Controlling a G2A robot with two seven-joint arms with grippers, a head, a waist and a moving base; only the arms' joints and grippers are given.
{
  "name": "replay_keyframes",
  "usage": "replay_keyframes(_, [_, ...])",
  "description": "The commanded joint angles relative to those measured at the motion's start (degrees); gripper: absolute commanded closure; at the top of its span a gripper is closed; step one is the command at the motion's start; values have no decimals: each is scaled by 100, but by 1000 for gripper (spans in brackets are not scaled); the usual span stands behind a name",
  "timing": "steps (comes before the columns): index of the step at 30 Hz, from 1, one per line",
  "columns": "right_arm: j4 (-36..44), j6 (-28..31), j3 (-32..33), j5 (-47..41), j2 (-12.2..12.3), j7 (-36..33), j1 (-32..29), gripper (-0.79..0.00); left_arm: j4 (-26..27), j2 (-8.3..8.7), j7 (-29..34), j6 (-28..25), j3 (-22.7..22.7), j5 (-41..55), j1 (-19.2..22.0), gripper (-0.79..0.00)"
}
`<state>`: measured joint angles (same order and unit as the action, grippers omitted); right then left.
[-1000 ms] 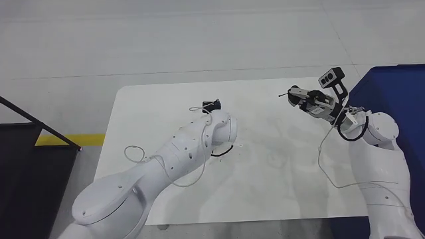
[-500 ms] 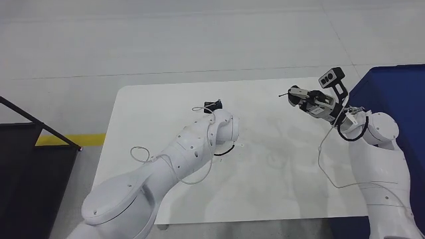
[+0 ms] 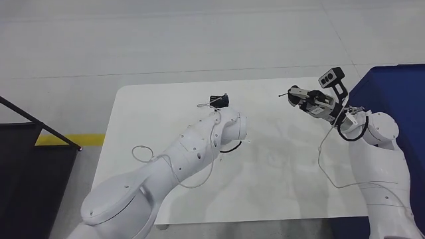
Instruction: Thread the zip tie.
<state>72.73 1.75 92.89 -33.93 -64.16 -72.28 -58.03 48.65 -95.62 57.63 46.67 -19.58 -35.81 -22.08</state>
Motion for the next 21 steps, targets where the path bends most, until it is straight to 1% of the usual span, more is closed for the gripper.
replay_keyframes(1, [0, 0, 0, 0, 0, 0, 0, 0, 233, 97, -83, 82, -68, -61, -52, 0])
replay_keyframes(6, [0, 0, 0, 0, 0, 0, 0, 0, 813, 380, -268, 267, -276, -151, -244, 0])
replay_keyframes(8, [0, 0, 0, 0, 0, 0, 0, 0, 1156, 514, -304, 304, -385, -179, -351, 0])
replay_keyframes(10, [0, 0, 0, 0, 0, 0, 0, 0, 1645, 671, -337, 336, -557, -204, -496, 0])
replay_keyframes(12, [0, 0, 0, 0, 0, 0, 0, 0, 2321, 859, -347, 345, -804, -250, -727, 0])
replay_keyframes(14, [0, 0, 0, 0, 0, 0, 0, 0, 3042, 1070, -367, 365, -1067, -437, -1058, 0])
replay_keyframes(15, [0, 0, 0, 0, 0, 0, 0, 0, 3162, 1105, -346, 344, -1108, -461, -1121, 0])
replay_keyframes(18, [58, -1, -12, 38, 3, 22, -24, 0, 3162, 1105, -346, 344, -1108, -461, -1121, 0])
replay_keyframes(19, [152, -78, -19, 70, 17, -42, -65, 0, 3162, 1105, -346, 344, -1108, -461, -1121, 0])
replay_keyframes(21, [267, -518, 32, 202, 87, -483, -87, 0, 3196, 1103, -384, 302, -1108, -460, -1138, 0])
